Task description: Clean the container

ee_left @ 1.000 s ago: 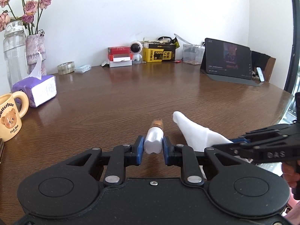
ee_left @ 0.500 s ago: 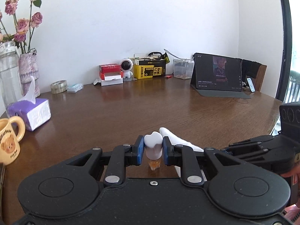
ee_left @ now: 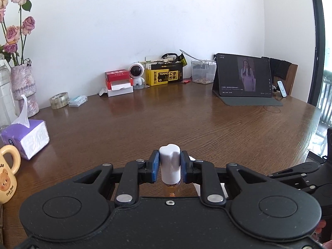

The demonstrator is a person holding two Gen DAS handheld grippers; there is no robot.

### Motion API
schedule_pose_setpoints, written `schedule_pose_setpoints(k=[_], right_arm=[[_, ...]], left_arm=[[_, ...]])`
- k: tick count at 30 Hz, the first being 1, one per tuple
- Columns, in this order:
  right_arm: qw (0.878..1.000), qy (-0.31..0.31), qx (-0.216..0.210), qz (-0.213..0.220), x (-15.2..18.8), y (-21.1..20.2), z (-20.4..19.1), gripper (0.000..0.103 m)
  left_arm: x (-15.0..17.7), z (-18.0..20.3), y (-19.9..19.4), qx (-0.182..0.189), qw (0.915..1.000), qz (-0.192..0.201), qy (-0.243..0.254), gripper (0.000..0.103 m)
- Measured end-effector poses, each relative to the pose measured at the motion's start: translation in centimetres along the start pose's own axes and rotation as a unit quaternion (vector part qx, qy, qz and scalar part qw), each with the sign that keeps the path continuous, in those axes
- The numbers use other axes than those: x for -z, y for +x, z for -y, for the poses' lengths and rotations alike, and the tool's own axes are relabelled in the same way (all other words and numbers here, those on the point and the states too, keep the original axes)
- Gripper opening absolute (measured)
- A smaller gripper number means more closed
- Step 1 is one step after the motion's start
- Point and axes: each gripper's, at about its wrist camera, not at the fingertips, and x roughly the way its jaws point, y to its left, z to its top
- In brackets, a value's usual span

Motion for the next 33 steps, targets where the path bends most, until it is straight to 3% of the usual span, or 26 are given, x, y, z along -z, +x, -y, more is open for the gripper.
schedule_pose_setpoints(k=[17,25,33], right_arm=[[1.0,-0.007,-0.008,-0.001,0.0,0.2,-0.2,0.013],[0.997,-0.034,-0.031,0.065,-1.2,-0.7,-2.1,0.013],[0.999,-0.026,-0.026,0.024,-0.5,1.3,-1.5,0.013]], left_arm=[[0.7,0.3,-0.7,-0.002,1.0,0.005,-0.001,0.021],[1.1,0.1,-0.6,0.007,0.9998,-0.004,-0.019,0.021],[1.1,-0.5,-0.5,0.01,0.9995,-0.003,-0.031,0.021]])
